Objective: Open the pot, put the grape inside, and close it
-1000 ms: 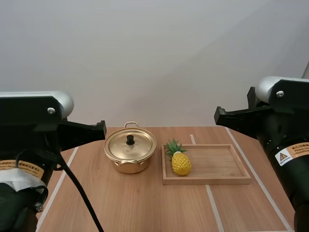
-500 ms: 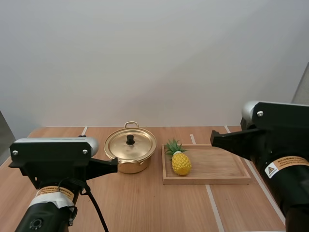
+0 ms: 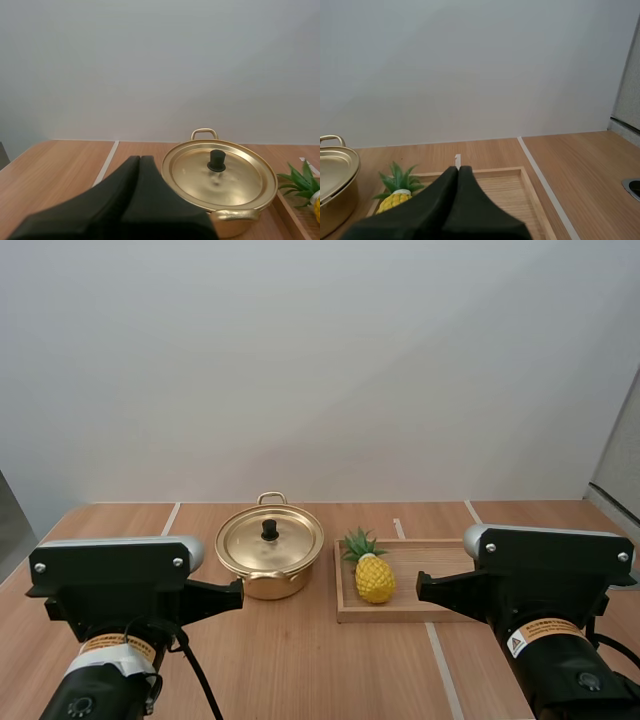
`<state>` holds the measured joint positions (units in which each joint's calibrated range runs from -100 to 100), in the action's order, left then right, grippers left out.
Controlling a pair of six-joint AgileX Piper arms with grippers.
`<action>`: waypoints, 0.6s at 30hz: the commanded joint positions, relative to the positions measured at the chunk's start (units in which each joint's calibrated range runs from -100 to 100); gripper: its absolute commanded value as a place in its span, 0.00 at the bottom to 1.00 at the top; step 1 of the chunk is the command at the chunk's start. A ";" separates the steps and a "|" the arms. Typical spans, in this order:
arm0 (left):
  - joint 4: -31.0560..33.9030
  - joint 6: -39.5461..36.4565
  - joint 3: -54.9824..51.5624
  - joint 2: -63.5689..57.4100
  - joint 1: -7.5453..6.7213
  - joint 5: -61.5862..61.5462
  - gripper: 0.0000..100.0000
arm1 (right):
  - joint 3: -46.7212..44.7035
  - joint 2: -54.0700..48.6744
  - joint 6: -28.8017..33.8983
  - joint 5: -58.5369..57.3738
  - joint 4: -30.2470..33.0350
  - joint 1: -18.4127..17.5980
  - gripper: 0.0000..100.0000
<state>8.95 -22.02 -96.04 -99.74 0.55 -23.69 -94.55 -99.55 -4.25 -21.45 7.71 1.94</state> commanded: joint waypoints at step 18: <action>-1.80 -1.37 -3.12 -0.26 0.08 -9.65 0.00 | -5.45 -0.45 0.11 -7.46 1.22 -3.73 0.00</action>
<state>8.48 -22.81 -97.67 -99.74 0.55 -32.64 -98.62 -99.66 -4.25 -29.20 8.49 -2.00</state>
